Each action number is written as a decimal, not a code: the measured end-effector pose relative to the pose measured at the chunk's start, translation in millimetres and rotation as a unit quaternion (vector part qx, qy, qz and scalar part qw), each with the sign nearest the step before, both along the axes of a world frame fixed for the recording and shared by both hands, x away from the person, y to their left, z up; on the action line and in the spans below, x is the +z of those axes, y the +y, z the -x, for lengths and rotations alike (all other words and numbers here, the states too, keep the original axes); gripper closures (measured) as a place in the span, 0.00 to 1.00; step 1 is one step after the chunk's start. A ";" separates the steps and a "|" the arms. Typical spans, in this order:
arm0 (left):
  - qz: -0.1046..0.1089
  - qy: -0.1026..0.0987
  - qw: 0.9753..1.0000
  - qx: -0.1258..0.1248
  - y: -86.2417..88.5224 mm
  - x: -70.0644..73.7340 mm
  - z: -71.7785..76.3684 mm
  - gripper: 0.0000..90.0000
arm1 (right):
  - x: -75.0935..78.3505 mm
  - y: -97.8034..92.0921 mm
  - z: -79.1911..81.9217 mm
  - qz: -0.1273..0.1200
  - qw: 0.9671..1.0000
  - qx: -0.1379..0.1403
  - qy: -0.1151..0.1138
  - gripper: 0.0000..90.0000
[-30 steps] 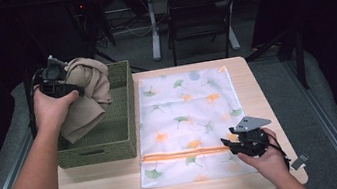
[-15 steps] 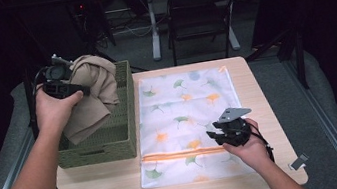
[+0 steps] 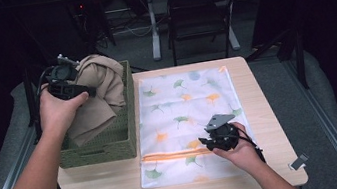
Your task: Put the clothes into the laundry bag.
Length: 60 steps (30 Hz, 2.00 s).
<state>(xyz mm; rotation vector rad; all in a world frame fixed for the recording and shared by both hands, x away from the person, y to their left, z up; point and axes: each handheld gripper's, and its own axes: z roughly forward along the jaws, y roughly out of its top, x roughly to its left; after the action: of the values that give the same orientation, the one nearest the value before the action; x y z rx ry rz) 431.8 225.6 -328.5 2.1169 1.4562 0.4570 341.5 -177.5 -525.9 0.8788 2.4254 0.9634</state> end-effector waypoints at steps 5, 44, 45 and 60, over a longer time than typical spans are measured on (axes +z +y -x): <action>0.002 -0.003 1.000 -0.012 -7.6 2.0 3.1 0.68 | -6.9 1.8 0.3 0.023 1.000 0.001 0.019 0.62; 0.002 0.000 0.999 -0.037 -21.1 -5.0 6.9 0.68 | -34.9 16.1 -4.5 0.076 0.995 0.043 0.049 0.65; 0.003 0.000 0.999 -0.037 -20.9 -5.0 6.9 0.68 | -34.9 16.1 -4.5 0.076 0.995 0.043 0.049 0.65; 0.002 0.002 0.999 -0.037 -20.4 -6.5 7.0 0.68 | -41.5 21.5 -12.5 0.045 0.995 0.054 0.065 0.85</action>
<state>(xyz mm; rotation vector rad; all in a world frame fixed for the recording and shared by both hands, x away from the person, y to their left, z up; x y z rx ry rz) 424.8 205.2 -334.9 2.1613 1.3736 0.4218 354.0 -156.0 -567.4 0.8094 2.6270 0.8496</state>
